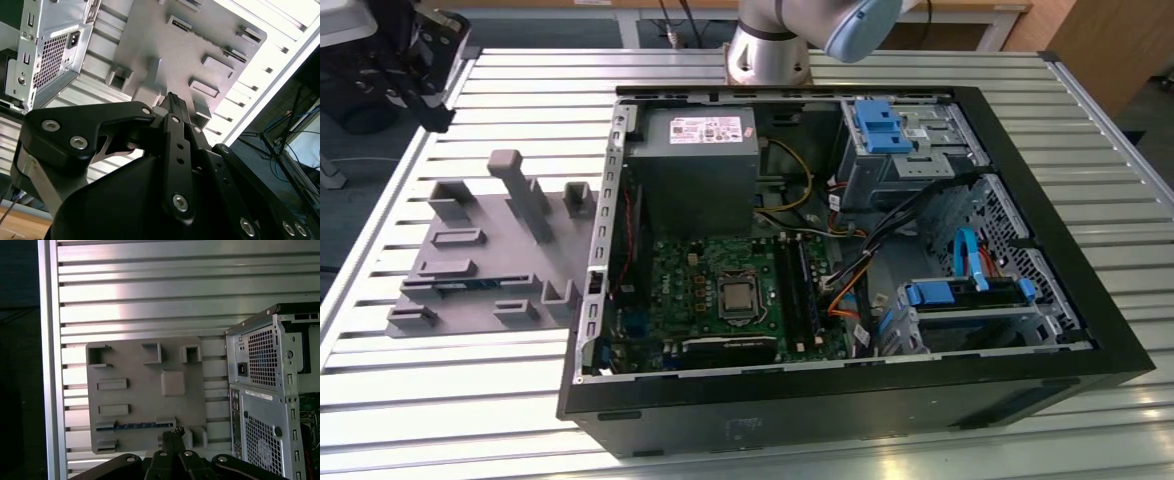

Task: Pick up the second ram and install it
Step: 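Reach for the second ram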

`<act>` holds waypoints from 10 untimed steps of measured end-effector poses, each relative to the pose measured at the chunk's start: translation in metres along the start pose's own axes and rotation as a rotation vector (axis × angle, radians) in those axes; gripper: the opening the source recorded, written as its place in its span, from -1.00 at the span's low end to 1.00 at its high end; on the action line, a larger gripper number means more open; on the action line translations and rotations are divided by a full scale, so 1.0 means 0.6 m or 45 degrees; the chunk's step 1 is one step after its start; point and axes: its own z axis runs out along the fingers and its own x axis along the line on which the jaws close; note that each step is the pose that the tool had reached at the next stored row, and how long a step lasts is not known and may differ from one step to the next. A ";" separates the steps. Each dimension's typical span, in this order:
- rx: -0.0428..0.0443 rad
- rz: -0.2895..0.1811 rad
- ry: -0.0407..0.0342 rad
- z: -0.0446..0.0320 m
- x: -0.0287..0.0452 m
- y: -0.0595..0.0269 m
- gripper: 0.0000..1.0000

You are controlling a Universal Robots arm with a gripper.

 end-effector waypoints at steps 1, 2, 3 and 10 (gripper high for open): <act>0.000 0.000 0.0000 0.000 0.002 -0.001 -0.79; 0.000 0.000 0.0000 0.000 0.004 -0.001 -0.79; 0.000 0.000 0.0000 0.000 0.007 -0.003 -0.79; 0.000 0.000 0.0001 -0.001 0.025 -0.012 -0.79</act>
